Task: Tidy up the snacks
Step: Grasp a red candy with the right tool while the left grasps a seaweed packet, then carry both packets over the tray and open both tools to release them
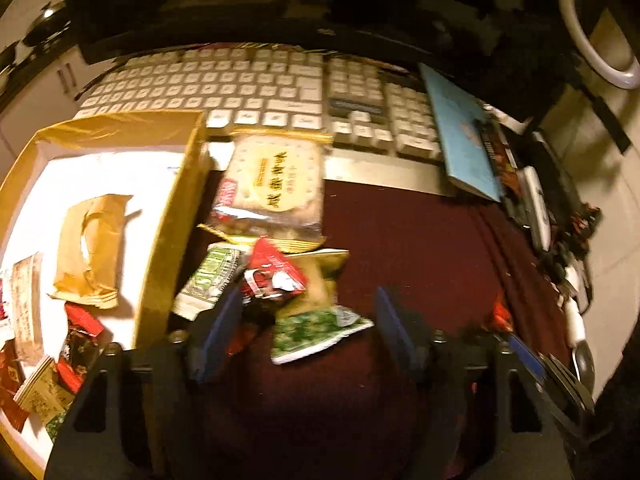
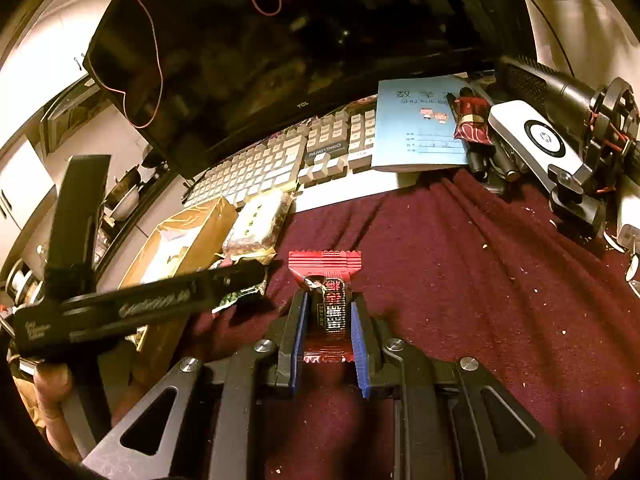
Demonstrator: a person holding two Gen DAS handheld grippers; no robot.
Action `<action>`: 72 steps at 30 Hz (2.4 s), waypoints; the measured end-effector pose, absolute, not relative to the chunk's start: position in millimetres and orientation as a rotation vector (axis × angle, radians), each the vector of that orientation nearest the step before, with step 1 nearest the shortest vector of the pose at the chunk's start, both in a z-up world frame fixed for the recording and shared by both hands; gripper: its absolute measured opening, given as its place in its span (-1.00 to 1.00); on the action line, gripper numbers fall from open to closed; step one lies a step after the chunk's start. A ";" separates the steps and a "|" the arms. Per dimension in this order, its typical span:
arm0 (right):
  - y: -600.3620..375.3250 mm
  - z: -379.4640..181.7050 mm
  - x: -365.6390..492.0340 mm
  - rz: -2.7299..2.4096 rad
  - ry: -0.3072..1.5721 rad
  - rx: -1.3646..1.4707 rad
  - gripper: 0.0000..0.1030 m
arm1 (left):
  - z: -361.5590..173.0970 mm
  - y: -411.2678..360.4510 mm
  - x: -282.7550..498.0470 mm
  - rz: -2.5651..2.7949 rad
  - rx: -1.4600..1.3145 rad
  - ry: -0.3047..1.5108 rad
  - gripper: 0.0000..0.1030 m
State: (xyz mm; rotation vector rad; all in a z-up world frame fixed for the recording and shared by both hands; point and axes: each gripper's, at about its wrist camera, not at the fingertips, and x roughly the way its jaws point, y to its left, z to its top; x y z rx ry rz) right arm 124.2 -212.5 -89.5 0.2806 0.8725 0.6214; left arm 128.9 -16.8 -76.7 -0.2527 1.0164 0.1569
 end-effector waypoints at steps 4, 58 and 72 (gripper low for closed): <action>-216.3 -89.0 122.1 0.618 0.858 0.295 -0.60 | -75.7 -17.0 115.2 -0.032 -0.382 1.046 -0.14; -205.9 -79.8 110.2 0.663 0.827 0.229 -0.60 | -27.3 2.9 17.7 0.003 -0.434 0.794 -0.51; -35.7 -17.8 118.6 0.997 0.932 0.010 -0.61 | -7.4 179.3 27.1 0.364 -0.543 0.769 -0.51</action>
